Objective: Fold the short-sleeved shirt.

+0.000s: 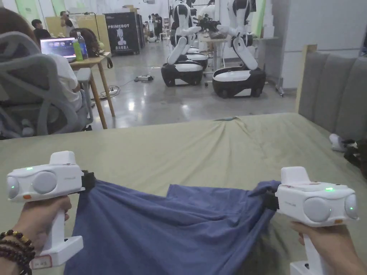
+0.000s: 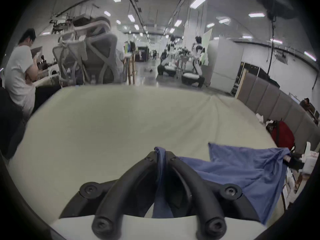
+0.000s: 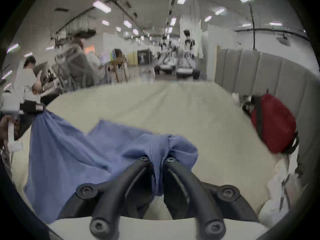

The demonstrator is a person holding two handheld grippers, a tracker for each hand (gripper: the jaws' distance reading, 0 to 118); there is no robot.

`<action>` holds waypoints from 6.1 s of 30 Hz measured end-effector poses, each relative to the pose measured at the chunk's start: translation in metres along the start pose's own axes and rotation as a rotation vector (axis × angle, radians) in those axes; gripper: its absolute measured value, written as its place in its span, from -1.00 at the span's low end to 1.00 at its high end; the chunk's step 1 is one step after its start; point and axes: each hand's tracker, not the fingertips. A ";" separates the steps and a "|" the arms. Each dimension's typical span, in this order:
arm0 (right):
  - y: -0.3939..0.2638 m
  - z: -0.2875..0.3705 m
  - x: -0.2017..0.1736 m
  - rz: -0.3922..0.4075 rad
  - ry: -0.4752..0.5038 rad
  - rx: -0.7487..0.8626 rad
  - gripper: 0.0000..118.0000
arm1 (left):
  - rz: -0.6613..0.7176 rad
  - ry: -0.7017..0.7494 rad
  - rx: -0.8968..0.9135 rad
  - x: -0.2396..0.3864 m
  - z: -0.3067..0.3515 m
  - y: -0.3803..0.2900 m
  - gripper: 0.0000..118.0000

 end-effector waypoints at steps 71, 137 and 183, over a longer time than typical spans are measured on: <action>-0.139 0.042 0.006 0.173 -0.029 -0.327 -0.64 | 0.091 0.068 -0.239 -0.042 0.166 -0.247 -0.71; 0.023 -0.220 -0.032 0.494 0.163 -0.427 0.53 | 0.071 0.067 -0.145 -0.029 0.109 -0.167 -0.91; 0.425 0.145 0.051 0.069 -0.131 0.530 -0.99 | -0.015 0.139 0.541 0.030 0.130 0.319 -0.90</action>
